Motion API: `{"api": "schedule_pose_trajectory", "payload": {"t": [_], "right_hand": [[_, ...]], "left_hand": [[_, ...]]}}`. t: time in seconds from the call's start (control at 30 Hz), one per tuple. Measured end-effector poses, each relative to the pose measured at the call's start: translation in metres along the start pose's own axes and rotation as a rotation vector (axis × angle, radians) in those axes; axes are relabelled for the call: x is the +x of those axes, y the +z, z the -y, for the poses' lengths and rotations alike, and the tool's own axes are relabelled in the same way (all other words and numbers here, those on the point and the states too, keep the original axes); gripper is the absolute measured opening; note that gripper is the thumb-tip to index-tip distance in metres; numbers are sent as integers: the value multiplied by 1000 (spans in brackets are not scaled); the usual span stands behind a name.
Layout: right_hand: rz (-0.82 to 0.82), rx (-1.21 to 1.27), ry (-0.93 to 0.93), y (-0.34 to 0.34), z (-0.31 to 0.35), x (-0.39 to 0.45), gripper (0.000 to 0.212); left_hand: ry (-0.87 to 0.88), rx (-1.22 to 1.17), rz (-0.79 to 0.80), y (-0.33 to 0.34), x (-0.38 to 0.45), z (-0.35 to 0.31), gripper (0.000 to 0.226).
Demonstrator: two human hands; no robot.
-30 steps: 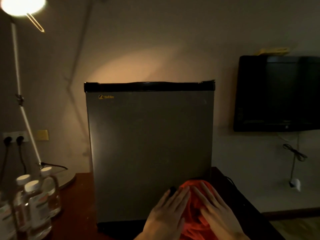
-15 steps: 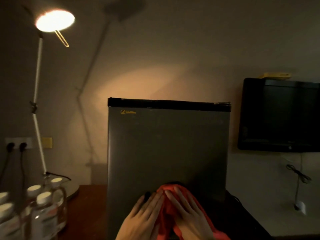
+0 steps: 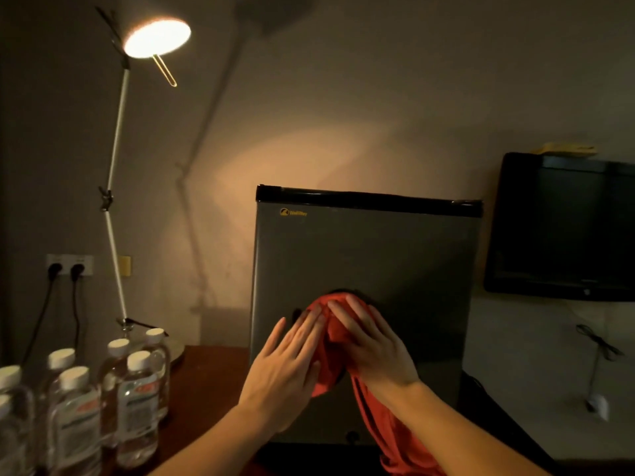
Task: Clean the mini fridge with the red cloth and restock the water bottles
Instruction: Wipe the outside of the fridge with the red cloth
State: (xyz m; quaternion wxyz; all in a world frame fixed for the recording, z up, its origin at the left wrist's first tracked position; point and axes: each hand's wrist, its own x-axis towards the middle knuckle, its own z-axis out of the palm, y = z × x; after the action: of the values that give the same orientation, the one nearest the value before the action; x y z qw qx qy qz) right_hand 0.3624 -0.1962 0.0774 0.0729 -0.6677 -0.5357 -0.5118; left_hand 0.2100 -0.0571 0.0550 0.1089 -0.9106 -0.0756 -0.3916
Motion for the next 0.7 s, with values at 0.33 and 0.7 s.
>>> {"api": "schedule_pose_trajectory", "payload": {"t": [0.33,0.7], "right_hand": [[146,1,158,-7,-16,-13,69],[-75,70,-11,11,-6,14,54]], "left_hand": [[38,35,7,-11,20,-17,64],[-41,139,-38,-22,14,-6,65]]}}
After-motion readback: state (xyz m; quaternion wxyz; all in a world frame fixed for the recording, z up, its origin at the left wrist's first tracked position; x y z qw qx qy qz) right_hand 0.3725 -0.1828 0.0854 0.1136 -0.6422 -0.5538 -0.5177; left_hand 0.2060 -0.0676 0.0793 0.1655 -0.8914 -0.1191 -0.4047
